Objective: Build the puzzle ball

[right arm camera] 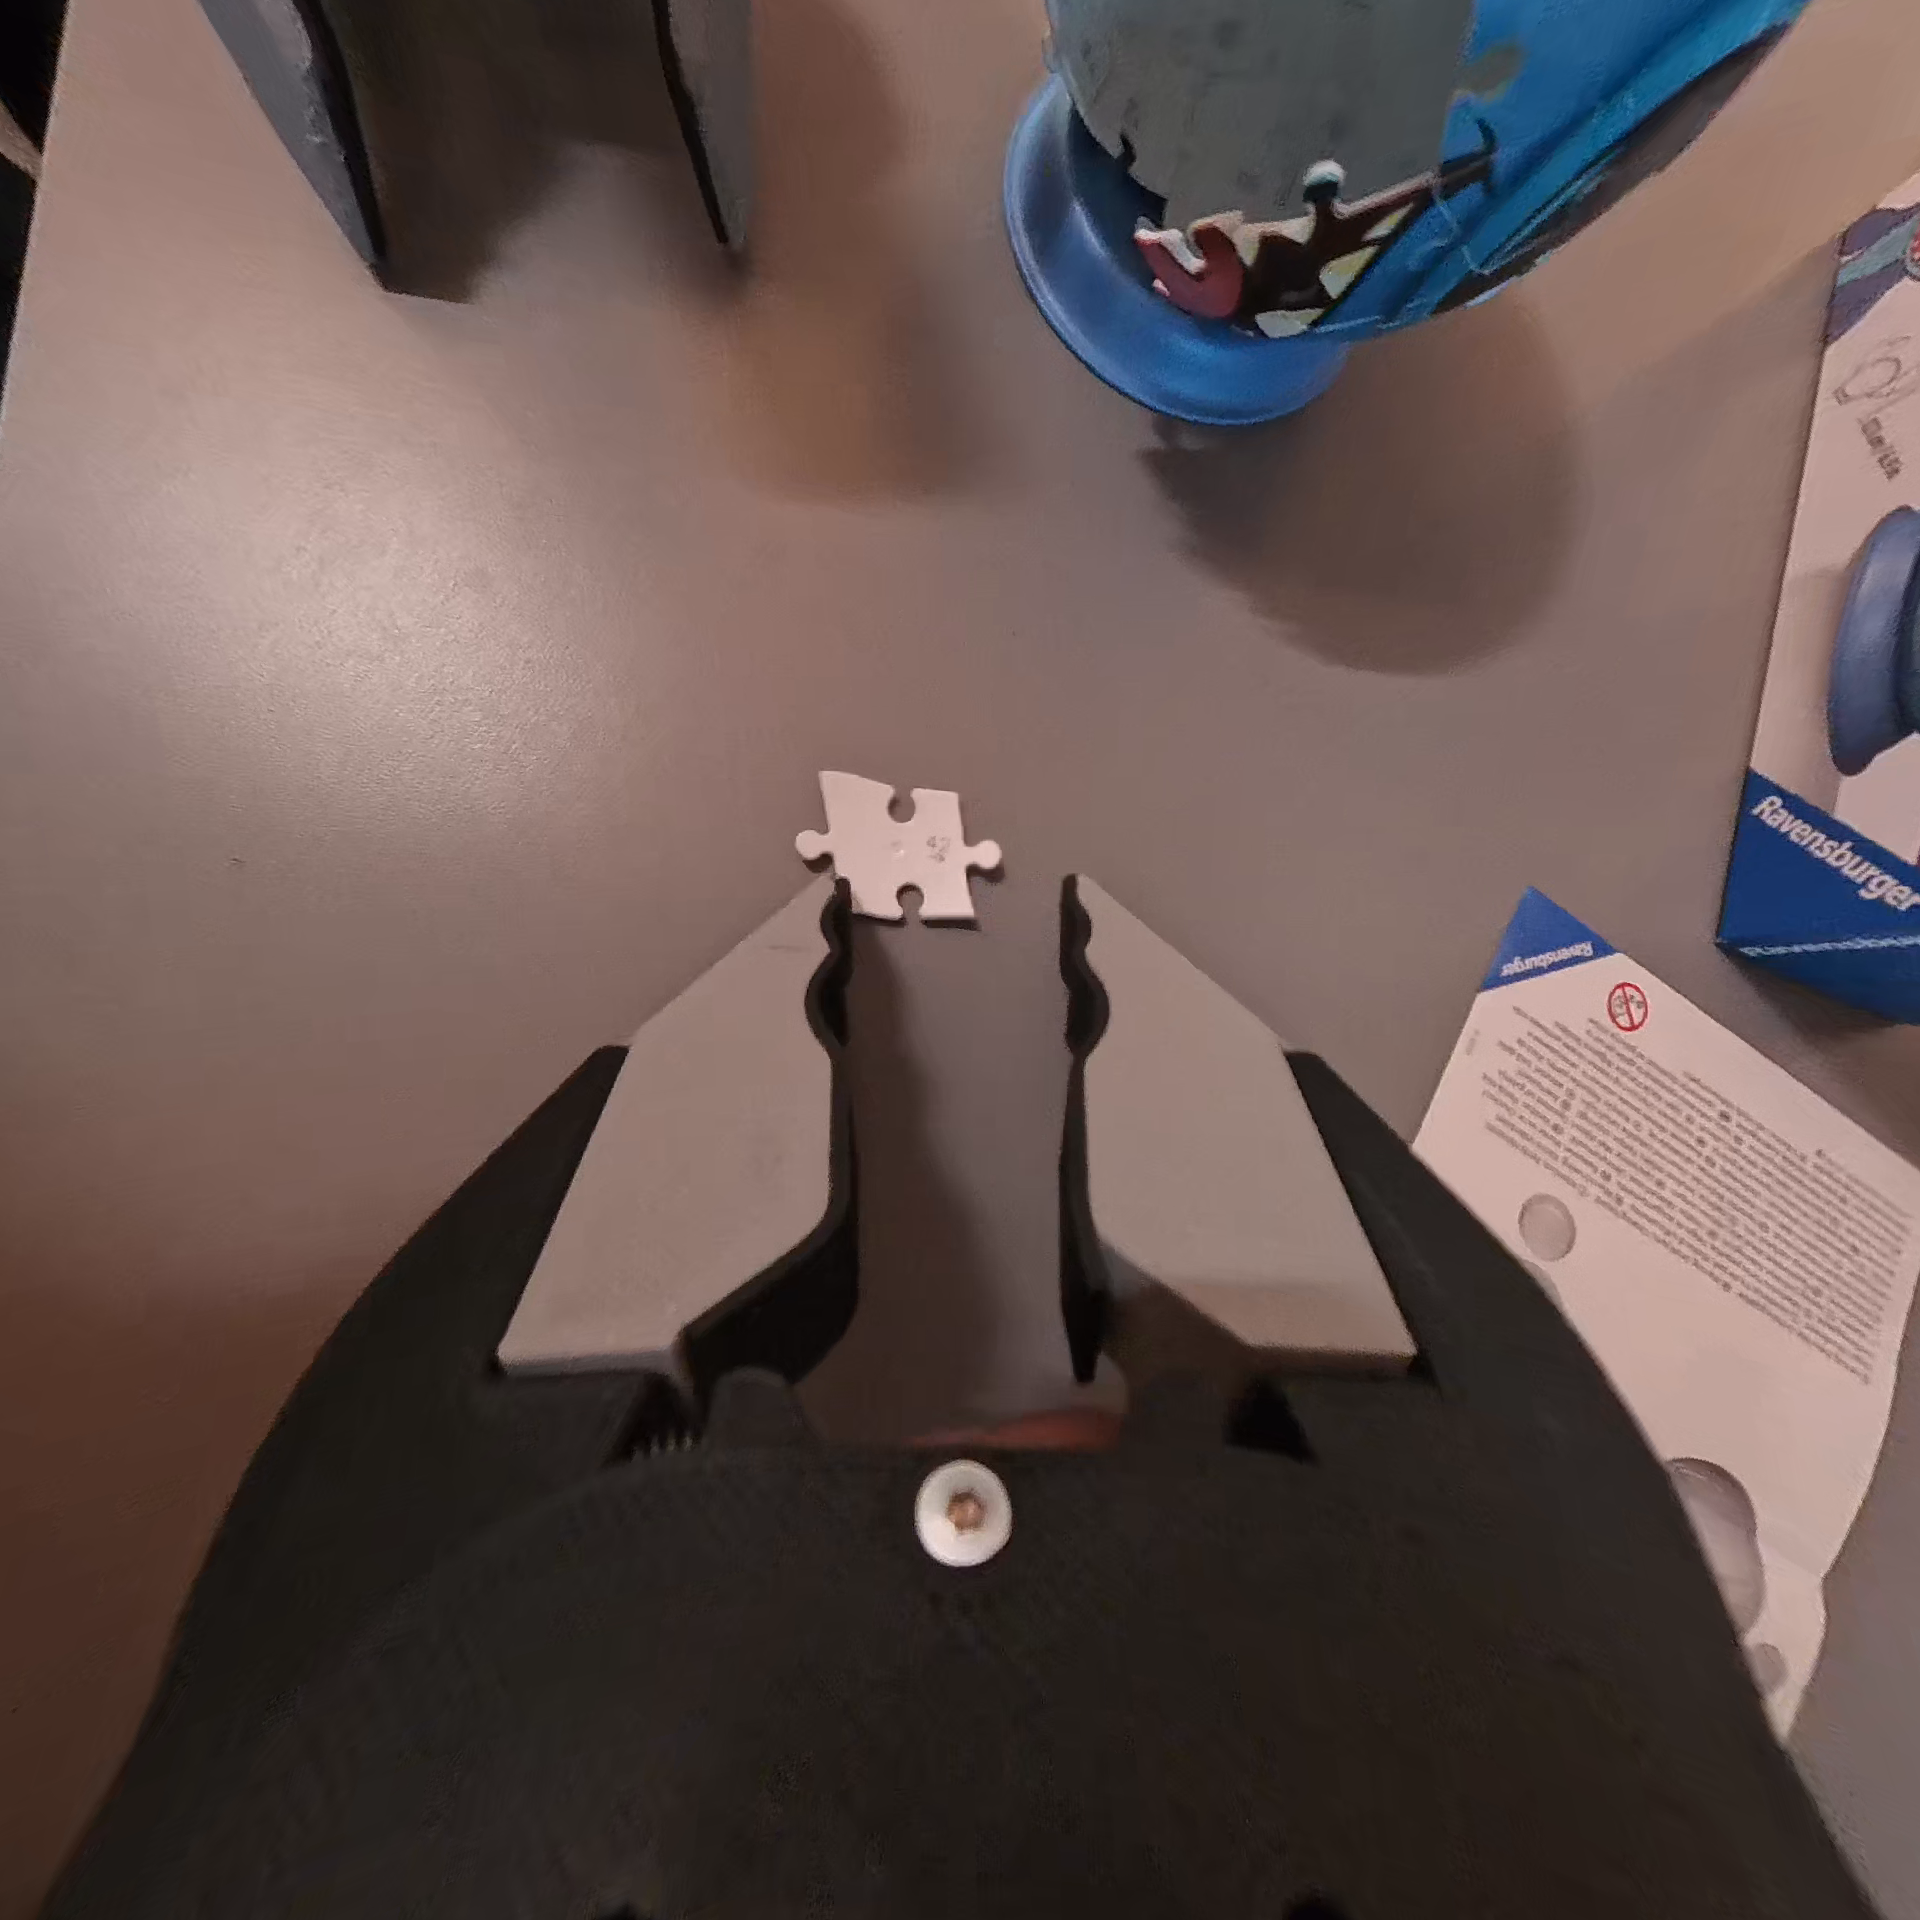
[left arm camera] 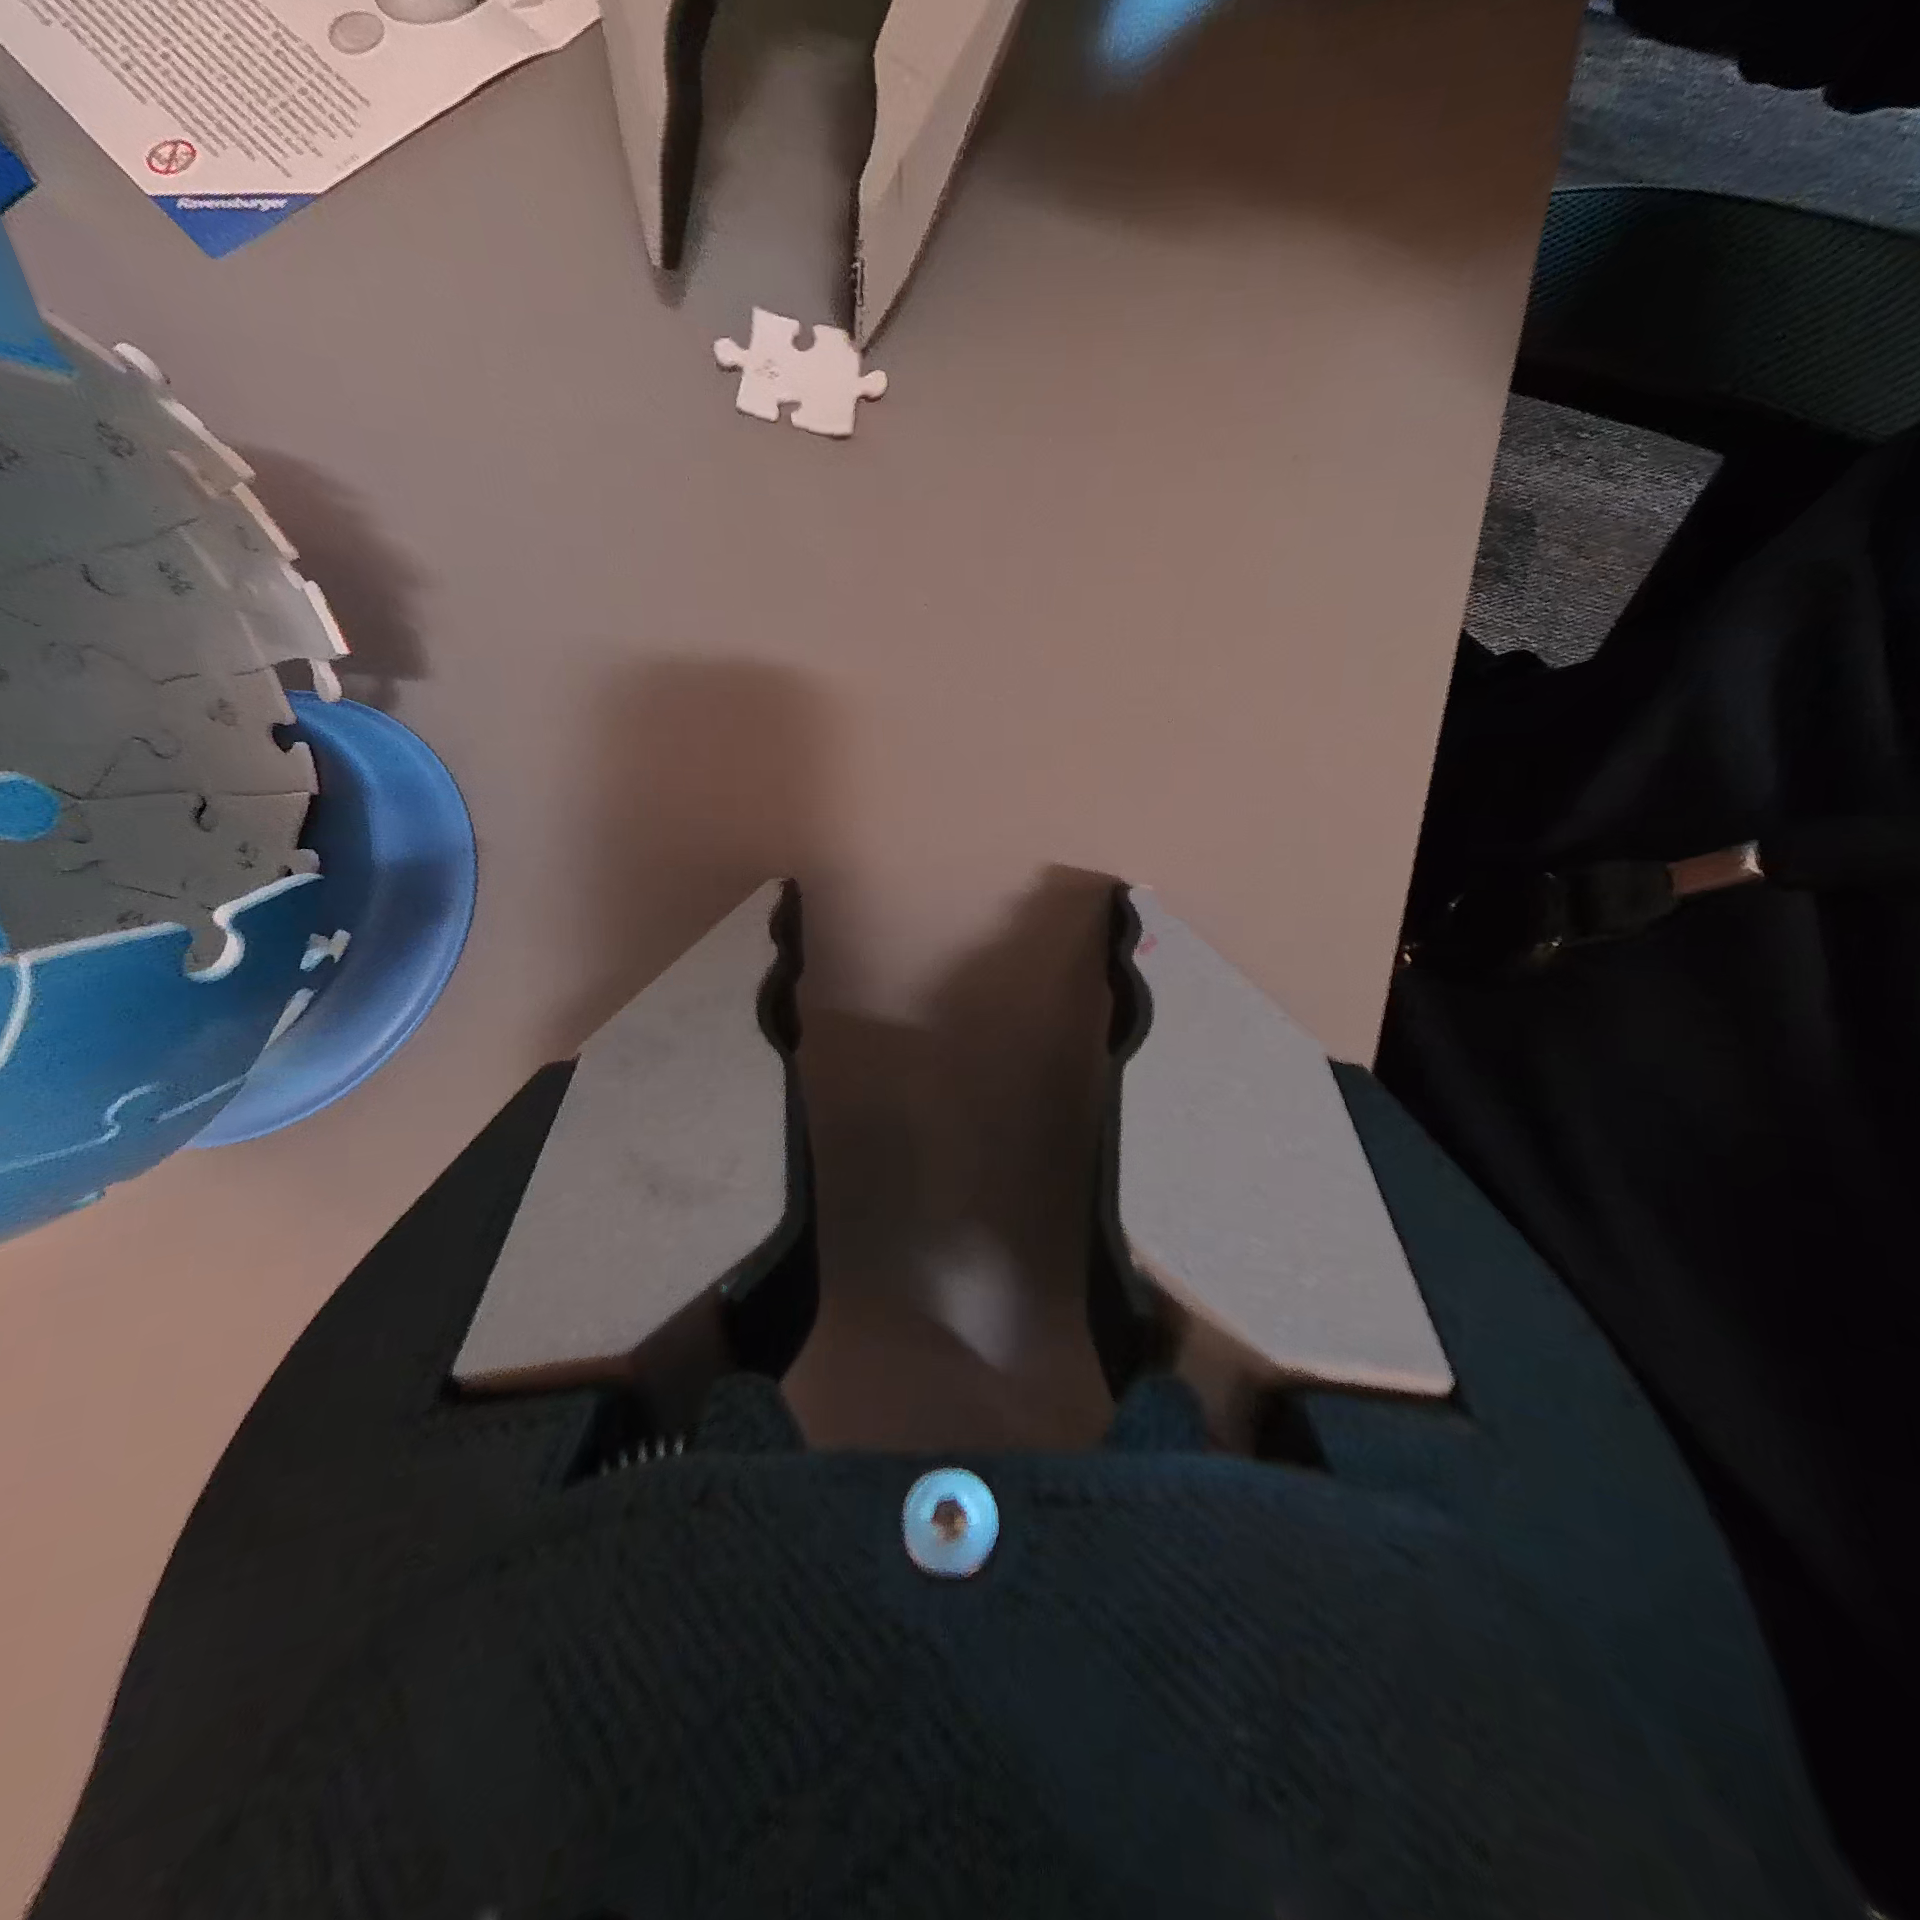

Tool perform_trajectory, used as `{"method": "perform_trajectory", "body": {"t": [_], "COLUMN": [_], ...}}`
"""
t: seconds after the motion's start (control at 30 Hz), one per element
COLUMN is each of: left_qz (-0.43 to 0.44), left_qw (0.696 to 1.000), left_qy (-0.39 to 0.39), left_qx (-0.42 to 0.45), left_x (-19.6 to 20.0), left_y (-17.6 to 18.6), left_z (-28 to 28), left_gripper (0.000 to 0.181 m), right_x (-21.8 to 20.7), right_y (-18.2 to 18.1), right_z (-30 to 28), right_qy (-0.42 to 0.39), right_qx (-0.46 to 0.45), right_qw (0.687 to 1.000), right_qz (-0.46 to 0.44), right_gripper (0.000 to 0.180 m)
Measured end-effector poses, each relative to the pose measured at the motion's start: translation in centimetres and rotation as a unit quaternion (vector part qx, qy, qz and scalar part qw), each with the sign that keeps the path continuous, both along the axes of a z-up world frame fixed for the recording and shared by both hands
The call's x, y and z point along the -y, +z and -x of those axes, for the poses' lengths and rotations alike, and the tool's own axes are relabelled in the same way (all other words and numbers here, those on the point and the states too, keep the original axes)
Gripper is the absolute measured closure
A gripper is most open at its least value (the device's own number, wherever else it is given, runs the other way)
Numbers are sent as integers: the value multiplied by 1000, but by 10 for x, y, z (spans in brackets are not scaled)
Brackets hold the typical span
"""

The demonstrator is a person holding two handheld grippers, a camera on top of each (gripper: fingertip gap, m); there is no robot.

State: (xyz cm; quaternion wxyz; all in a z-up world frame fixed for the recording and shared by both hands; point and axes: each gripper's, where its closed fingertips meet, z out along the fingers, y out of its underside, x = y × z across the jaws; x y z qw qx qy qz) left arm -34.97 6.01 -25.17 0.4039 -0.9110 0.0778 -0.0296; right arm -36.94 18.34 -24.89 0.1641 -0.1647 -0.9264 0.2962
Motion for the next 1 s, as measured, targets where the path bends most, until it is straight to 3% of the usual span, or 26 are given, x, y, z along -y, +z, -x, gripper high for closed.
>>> {"method": "perform_trajectory", "body": {"t": [0.13,0.5,1.0], "left_qz": [1,2,3], "left_qw": [1000,1000,1000], "left_qy": [-1,0,0], "left_qx": [3,6,7], "left_x": [0,0,0], "left_y": [0,0,0], "left_z": [0,-1,-2], "left_gripper": [123,123,122], "right_x": [3,9,10], "right_y": [-4,-5,-5], "right_z": [-6,-17,-15], "right_qy": [16,43,26], "right_qx": [19,30,31], "right_qw": [1000,999,999], "right_qz": [7,6,3], "right_gripper": [140,153,142]}}
